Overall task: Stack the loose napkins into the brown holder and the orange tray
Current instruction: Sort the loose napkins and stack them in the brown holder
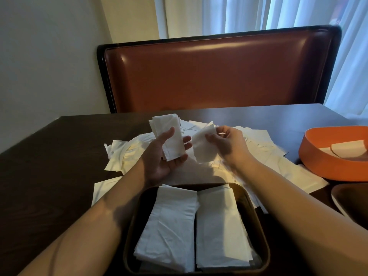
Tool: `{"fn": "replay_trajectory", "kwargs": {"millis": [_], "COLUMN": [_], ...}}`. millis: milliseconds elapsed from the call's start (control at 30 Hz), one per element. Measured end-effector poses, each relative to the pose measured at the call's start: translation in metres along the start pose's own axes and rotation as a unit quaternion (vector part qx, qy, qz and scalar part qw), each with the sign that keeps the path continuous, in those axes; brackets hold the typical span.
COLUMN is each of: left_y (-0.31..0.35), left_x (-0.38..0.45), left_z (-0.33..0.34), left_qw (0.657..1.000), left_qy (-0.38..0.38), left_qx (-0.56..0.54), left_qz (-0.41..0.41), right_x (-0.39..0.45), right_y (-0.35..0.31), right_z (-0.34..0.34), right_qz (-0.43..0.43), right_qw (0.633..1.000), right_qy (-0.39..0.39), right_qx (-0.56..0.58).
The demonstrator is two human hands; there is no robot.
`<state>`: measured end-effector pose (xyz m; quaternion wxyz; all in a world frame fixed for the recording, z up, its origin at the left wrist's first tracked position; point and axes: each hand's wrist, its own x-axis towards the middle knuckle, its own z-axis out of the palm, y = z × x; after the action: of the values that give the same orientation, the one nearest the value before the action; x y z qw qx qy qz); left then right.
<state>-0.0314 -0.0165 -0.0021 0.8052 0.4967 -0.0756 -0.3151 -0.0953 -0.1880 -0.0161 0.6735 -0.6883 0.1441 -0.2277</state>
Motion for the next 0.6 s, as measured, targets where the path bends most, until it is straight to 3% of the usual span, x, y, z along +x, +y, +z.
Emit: {"fn": "replay_trajectory", "kwargs": {"millis": [100,200,267,400,600], "left_y": [0.001,0.002,0.001,-0.001,0.001], "left_x": [0.003,0.000,-0.004,-0.007,-0.014], "left_z": [-0.002,0.000,0.003,0.008,0.017], "left_qw": [1.000,1.000,0.999,0.992,0.981], "left_qy": [0.016,0.001,-0.031,-0.090,-0.137], "left_qx": [-0.012,-0.007,0.014,0.051,0.102], "left_qz": [0.007,-0.009,-0.028,-0.075,-0.094], "right_x": [-0.009,-0.014,-0.014,-0.018,-0.017], "right_y": [-0.013,-0.027,-0.028,-0.015,-0.012], "right_z": [-0.003,-0.005,0.001,0.016,0.015], "right_qz": [-0.031,0.005,-0.010,-0.071,-0.008], "right_qw": [0.989,0.942,0.957,0.993,0.995], "right_qy": [-0.071,-0.181,-0.177,-0.076,-0.081], "right_qx": [0.128,0.281,0.231,0.055,0.053]}}
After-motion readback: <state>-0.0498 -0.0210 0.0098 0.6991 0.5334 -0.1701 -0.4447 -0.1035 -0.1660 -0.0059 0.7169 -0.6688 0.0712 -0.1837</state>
